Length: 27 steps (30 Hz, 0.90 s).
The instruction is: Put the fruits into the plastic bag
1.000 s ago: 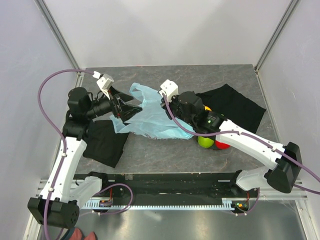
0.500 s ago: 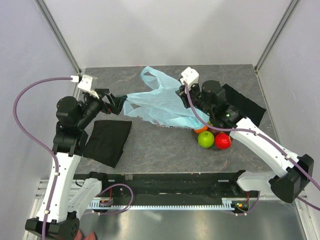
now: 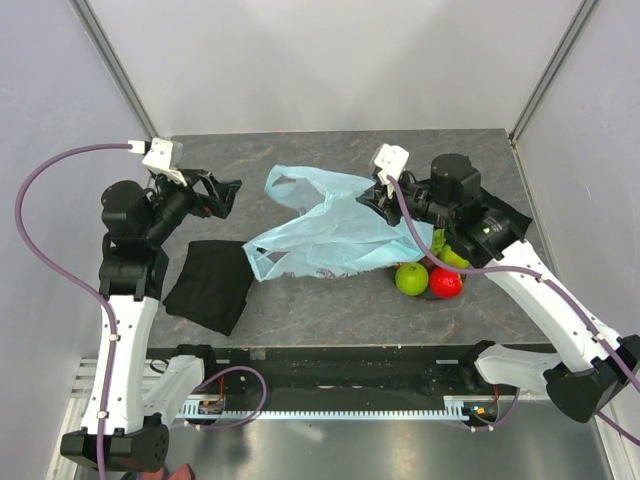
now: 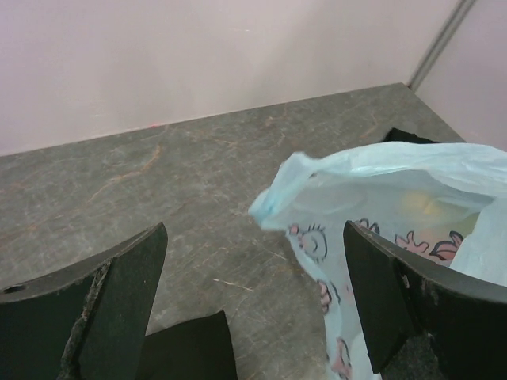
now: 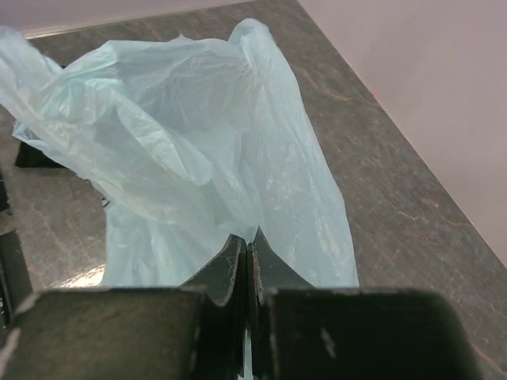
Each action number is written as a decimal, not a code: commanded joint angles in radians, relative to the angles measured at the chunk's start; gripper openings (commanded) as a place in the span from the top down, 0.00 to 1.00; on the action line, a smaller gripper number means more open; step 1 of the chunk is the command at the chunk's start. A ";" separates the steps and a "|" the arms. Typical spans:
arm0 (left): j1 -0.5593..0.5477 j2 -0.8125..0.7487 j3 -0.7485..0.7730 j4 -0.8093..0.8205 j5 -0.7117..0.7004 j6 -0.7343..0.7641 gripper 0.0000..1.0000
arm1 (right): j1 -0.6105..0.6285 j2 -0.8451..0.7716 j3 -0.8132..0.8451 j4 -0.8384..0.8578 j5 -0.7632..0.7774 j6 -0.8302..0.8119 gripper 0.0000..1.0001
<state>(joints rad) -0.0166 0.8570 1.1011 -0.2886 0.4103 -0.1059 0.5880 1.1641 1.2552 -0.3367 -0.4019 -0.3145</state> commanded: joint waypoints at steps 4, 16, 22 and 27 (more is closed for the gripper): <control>0.012 -0.038 -0.004 0.046 0.168 0.020 0.01 | -0.082 0.115 0.164 -0.166 -0.276 -0.075 1.00; 0.015 -0.081 -0.018 0.019 0.119 0.064 0.01 | -0.163 0.151 0.204 -0.200 -0.362 -0.092 1.00; 0.015 0.030 -0.020 0.040 0.547 0.049 0.01 | -0.185 0.147 0.204 -0.202 -0.429 -0.092 1.00; 0.014 0.048 -0.030 0.060 0.591 0.074 0.01 | -0.203 0.146 0.210 -0.211 -0.488 -0.103 1.00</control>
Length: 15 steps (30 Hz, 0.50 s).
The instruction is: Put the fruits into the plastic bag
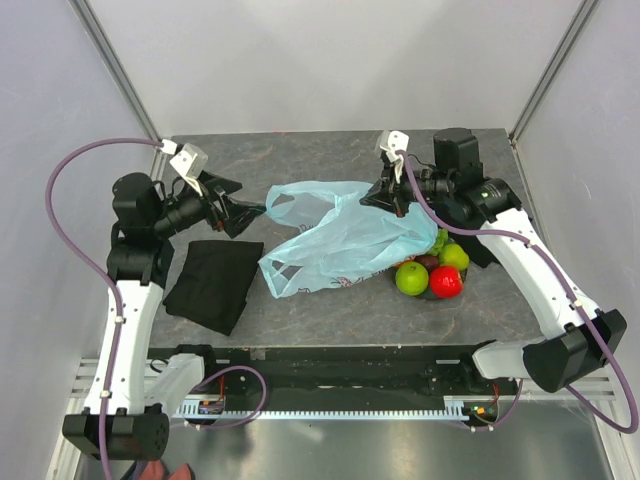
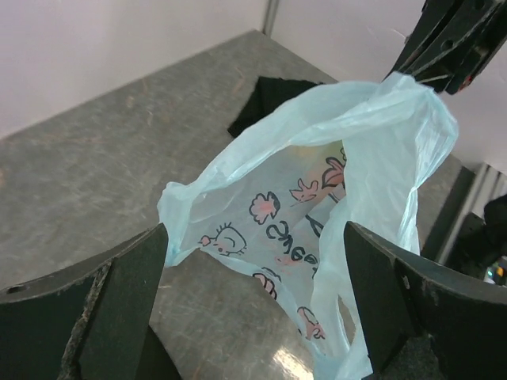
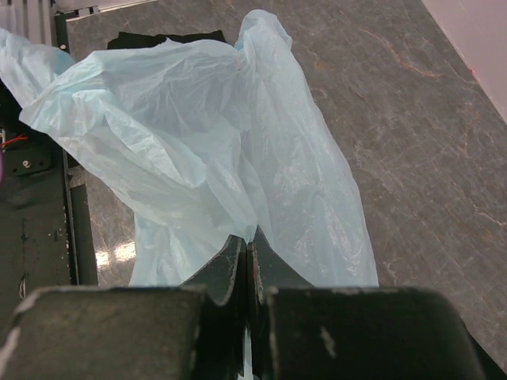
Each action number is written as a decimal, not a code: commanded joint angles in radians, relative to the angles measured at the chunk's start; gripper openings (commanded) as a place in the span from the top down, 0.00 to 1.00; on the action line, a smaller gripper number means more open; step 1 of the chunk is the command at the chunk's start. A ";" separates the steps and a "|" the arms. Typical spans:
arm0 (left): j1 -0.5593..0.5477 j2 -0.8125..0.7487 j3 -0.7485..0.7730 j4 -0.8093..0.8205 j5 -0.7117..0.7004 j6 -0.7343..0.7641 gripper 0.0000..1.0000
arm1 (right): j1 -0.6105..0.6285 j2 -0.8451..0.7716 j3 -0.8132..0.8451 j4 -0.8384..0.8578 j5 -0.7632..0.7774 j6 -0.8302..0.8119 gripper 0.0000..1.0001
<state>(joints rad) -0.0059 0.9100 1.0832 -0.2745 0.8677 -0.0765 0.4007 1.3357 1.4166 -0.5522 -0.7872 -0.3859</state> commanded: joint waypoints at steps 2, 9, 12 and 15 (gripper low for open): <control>0.000 -0.006 -0.038 0.050 0.123 0.063 0.01 | -0.022 -0.026 0.053 0.003 -0.131 -0.031 1.00; 0.000 -0.016 -0.132 0.066 0.054 0.106 0.01 | -0.071 -0.004 0.090 0.000 -0.282 -0.024 1.00; 0.000 0.006 -0.144 0.090 0.054 0.090 0.01 | -0.079 -0.001 0.099 -0.002 -0.322 -0.019 1.00; 0.000 0.024 -0.138 0.104 0.059 0.086 0.01 | -0.080 -0.001 0.105 -0.002 -0.339 -0.015 1.00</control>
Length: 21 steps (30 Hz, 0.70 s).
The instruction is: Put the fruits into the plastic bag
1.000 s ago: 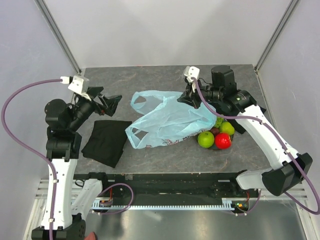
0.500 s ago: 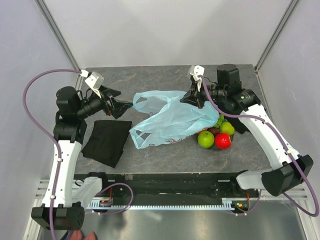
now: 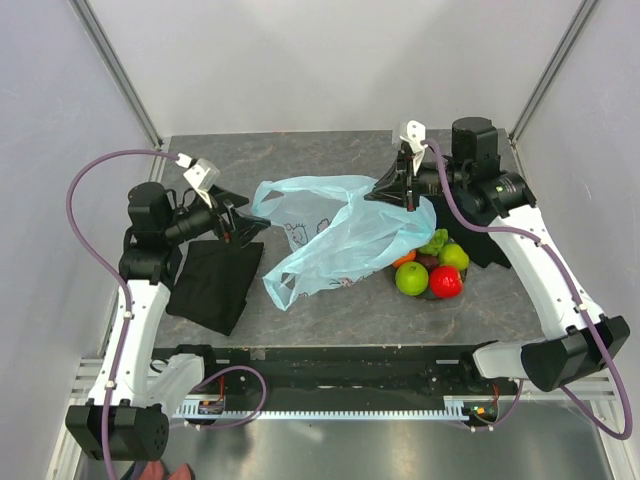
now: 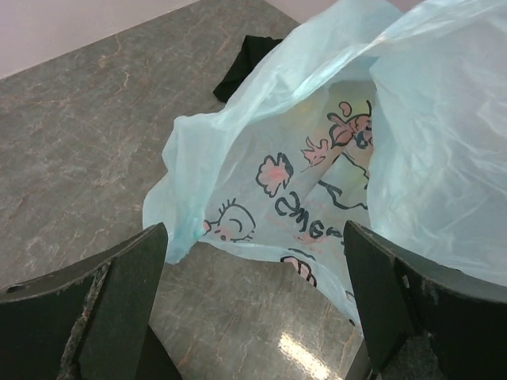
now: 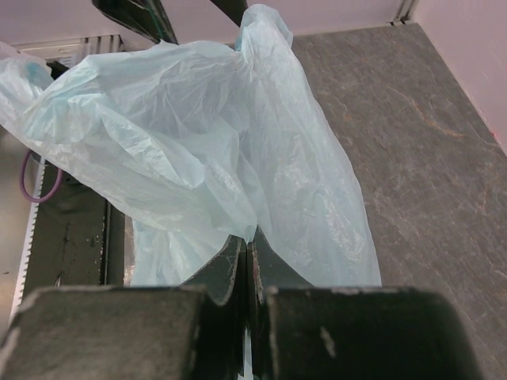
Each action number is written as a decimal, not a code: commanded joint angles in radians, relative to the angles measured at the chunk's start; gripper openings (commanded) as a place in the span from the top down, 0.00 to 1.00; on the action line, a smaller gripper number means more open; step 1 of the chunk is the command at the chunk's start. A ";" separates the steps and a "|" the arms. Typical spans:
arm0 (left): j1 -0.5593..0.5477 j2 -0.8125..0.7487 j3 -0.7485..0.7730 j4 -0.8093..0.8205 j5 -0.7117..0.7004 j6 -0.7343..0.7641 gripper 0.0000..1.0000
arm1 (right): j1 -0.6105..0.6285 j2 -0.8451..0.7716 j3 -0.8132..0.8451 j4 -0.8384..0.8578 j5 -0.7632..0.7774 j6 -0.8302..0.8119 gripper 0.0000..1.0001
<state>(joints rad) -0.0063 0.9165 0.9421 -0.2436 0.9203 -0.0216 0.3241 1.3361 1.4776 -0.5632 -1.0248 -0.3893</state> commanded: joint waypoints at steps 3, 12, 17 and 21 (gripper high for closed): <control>-0.001 0.024 0.004 0.093 0.017 -0.006 0.01 | -0.005 -0.002 0.046 0.008 -0.123 -0.010 1.00; -0.014 0.022 -0.023 0.113 0.012 -0.015 0.03 | -0.008 -0.005 0.047 0.006 -0.161 -0.005 1.00; -0.043 0.016 -0.043 0.113 0.029 -0.023 0.22 | -0.007 0.001 0.049 0.006 -0.166 -0.003 1.00; -0.058 0.036 -0.034 0.113 0.063 -0.029 0.62 | -0.007 0.017 0.047 0.005 -0.149 0.007 1.00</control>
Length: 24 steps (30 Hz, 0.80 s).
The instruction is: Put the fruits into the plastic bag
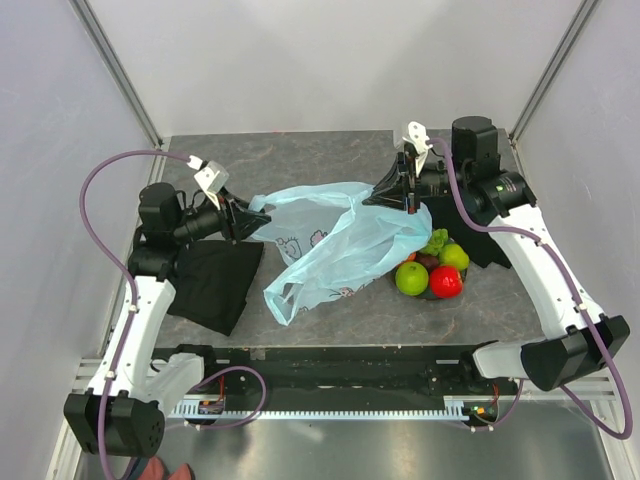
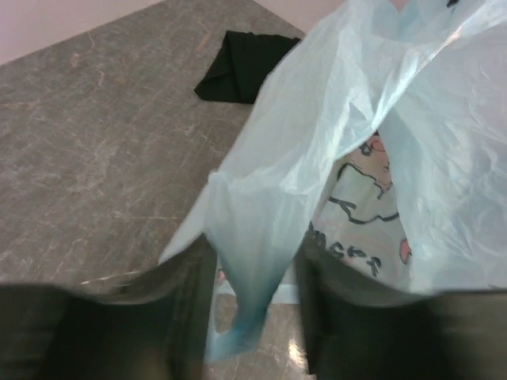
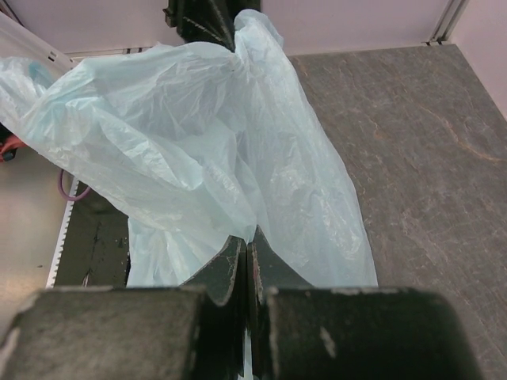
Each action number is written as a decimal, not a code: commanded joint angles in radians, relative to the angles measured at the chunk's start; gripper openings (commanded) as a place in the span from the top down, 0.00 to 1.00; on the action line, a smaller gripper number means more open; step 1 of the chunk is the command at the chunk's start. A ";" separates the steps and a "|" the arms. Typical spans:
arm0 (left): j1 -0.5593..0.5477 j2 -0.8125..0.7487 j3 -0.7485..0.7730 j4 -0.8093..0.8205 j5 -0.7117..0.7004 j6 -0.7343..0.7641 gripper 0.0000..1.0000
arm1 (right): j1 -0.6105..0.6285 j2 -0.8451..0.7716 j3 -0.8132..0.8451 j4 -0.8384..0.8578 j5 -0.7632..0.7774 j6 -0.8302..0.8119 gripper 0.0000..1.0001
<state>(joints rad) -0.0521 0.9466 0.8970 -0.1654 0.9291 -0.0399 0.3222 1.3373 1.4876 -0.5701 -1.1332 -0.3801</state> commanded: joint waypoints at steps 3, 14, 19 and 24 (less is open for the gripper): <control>-0.015 0.012 0.022 0.037 0.066 -0.021 0.98 | -0.005 0.031 0.039 0.013 0.033 0.026 1.00; -0.014 0.043 0.082 0.004 -0.084 -0.101 0.98 | -0.005 0.043 0.030 0.094 0.303 0.155 0.55; -0.011 0.049 0.126 -0.035 -0.206 -0.153 0.98 | -0.005 0.014 0.010 0.127 0.426 0.220 0.36; 0.004 0.061 0.178 -0.062 -0.326 -0.235 0.99 | -0.006 -0.015 -0.010 0.145 0.645 0.291 0.13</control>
<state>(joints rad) -0.0608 1.0019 0.9997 -0.2085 0.7303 -0.1749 0.3202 1.3781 1.4921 -0.4843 -0.6922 -0.1696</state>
